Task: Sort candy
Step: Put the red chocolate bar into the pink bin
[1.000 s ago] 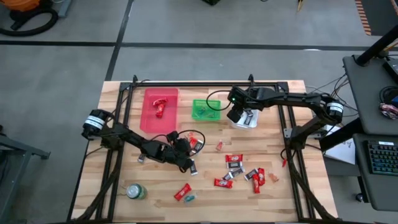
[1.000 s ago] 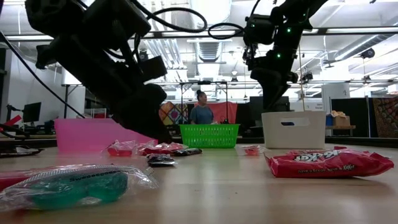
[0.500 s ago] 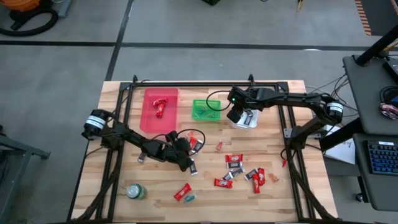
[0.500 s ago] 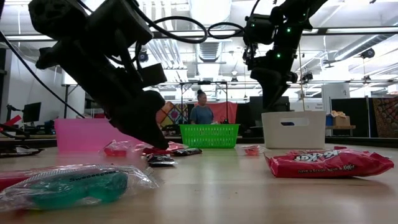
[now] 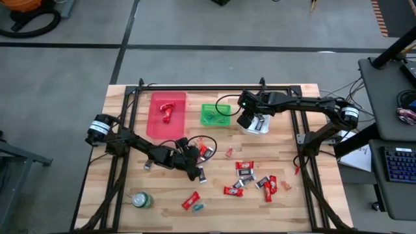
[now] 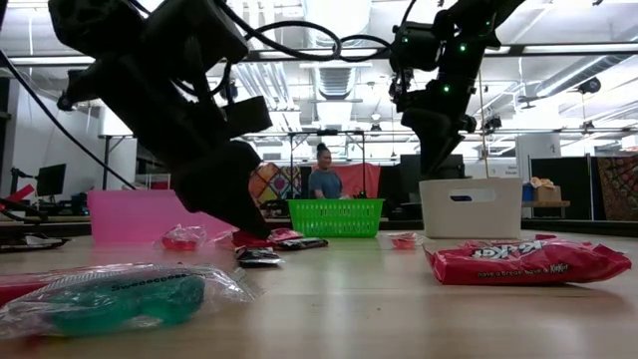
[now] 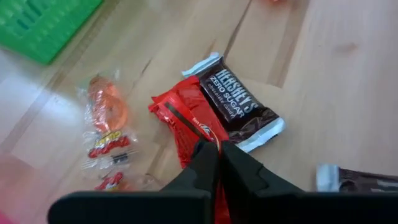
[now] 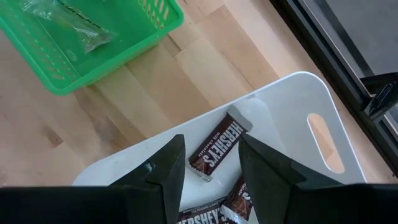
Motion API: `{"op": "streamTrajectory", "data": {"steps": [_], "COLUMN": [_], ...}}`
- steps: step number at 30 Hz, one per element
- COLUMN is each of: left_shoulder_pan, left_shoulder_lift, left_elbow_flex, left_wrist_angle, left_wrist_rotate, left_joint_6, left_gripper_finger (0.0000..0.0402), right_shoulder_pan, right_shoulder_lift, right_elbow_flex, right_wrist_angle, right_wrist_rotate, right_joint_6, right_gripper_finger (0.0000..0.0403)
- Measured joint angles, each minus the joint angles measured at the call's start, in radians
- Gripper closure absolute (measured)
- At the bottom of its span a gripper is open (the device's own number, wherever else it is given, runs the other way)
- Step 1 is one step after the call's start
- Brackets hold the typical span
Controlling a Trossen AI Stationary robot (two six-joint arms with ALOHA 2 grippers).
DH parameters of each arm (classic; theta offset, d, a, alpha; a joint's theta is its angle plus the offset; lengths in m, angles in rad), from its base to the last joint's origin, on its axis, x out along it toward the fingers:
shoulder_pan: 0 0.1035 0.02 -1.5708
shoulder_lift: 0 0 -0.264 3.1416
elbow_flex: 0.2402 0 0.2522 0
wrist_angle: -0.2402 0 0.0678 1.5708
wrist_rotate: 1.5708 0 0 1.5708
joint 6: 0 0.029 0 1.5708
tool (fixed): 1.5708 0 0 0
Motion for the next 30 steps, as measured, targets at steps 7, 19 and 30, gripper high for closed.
{"op": "streamTrajectory", "data": {"steps": [7,19,30], "left_shoulder_pan": [-0.001,-0.001,0.0], "left_shoulder_lift": [-0.042,-0.051,-0.039], "left_elbow_flex": [0.045,0.055,0.048], "left_wrist_angle": [-0.123,-0.166,-0.151], "left_wrist_rotate": [-0.035,-0.001,0.005], "left_joint_6": [0.011,0.009,-0.041], "left_gripper_finger": [0.0401,0.0398,0.0268], "right_shoulder_pan": [0.0,0.012,0.027], "right_shoulder_lift": [0.0,0.0,0.0], "right_elbow_flex": [0.0,0.0,-0.001], "right_wrist_angle": [0.001,0.01,0.015], "right_wrist_rotate": [0.0,0.0,0.0], "right_joint_6": [0.0,-0.007,-0.007], "right_gripper_finger": [0.0259,0.0259,0.0259]}}
